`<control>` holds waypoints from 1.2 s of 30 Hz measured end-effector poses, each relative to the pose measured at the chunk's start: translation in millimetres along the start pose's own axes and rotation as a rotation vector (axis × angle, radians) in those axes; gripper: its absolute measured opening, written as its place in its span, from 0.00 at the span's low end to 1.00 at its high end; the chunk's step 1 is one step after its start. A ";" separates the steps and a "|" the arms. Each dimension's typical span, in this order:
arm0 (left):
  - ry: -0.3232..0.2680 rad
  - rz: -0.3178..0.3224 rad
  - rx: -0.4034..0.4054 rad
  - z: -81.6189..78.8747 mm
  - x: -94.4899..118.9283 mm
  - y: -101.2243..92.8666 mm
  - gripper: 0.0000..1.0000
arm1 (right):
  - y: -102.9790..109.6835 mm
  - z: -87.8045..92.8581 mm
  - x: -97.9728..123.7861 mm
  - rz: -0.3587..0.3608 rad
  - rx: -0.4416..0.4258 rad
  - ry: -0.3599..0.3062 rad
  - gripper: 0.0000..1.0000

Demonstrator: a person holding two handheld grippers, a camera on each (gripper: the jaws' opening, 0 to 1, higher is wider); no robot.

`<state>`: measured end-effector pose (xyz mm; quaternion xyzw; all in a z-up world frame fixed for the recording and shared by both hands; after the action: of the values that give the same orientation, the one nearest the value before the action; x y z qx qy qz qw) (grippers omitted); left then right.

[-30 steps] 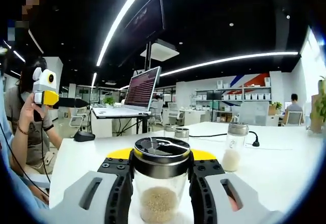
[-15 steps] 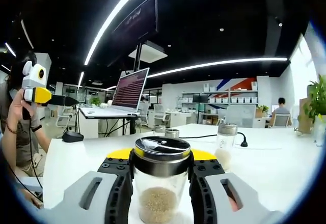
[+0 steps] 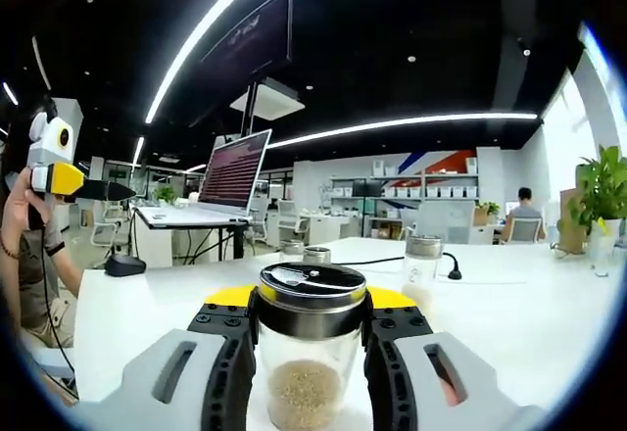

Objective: Rotate the seasoning bottle until the label or dispensing opening points toward the visible target arrow and the bottle remains upright within the marked orientation range

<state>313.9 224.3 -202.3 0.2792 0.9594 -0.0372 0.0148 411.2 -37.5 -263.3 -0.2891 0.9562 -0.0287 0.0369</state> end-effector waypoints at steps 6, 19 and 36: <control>-0.004 -0.008 0.005 -0.7 2.3 0.3 0.89 | 1.5 0.2 0.8 0.020 0.007 0.002 0.41; 0.012 -0.001 0.009 2.8 -0.3 1.0 0.89 | 0.4 -6.7 3.3 -0.023 0.046 -0.011 0.62; 0.018 0.001 0.010 5.0 0.0 0.6 0.89 | -9.5 -20.5 9.7 -0.231 0.105 0.010 0.77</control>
<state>314.3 224.4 -207.4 0.2800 0.9592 -0.0397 0.0048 406.6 -50.2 -242.8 -0.3950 0.9138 -0.0841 0.0436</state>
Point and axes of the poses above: the point that each gripper's makers call its tool centre point, and the gripper's own axes: x roughly backward along the fingers, y roughly to its left, z roughly out of its underside, the point moved 7 cm from there along x, roughly backward along the fingers, and after that the axes turned 1 degree about x, right-handed, at the moved point
